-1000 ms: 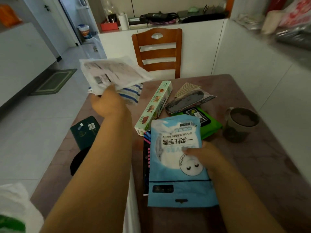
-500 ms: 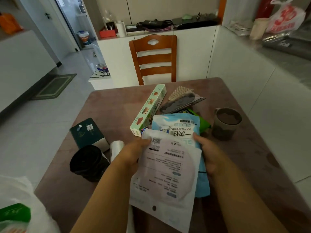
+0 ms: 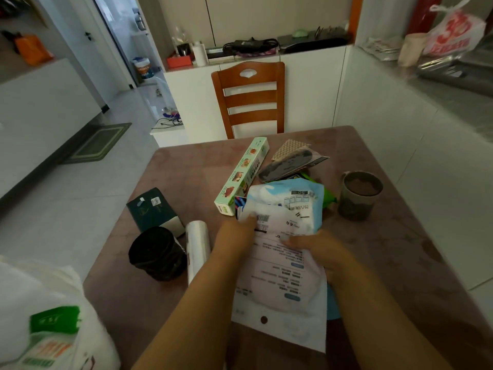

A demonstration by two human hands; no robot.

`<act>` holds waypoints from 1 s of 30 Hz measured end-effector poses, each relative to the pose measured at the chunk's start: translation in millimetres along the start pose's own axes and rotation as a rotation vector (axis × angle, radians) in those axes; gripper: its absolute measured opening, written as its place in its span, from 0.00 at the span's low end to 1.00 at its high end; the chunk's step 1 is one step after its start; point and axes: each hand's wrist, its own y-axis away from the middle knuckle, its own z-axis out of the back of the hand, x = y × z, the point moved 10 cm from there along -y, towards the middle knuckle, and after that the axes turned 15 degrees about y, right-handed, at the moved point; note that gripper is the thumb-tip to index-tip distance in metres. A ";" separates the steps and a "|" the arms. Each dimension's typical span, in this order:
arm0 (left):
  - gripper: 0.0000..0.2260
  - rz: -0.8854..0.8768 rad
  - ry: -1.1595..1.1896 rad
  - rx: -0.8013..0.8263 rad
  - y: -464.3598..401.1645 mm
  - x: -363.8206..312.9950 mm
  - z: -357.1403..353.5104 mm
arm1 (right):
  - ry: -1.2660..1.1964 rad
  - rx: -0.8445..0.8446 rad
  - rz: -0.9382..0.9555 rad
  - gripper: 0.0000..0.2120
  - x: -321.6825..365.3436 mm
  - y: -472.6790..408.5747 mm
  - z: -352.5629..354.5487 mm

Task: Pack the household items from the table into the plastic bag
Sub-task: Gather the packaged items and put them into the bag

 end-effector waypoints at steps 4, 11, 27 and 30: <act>0.14 0.050 0.086 0.061 34.5 -10.5 16.3 | 0.009 0.014 0.058 0.07 19.5 29.0 -5.6; 0.22 -0.103 -0.128 0.004 112.4 -38.0 86.3 | -0.042 0.094 0.124 0.14 48.2 99.8 -69.7; 0.23 0.072 -0.007 -0.015 253.5 42.0 348.3 | 0.183 0.455 -0.032 0.24 6.3 230.2 -311.9; 0.29 0.086 0.086 -0.084 245.3 64.1 381.2 | 0.274 0.459 -0.118 0.20 -18.4 225.9 -338.5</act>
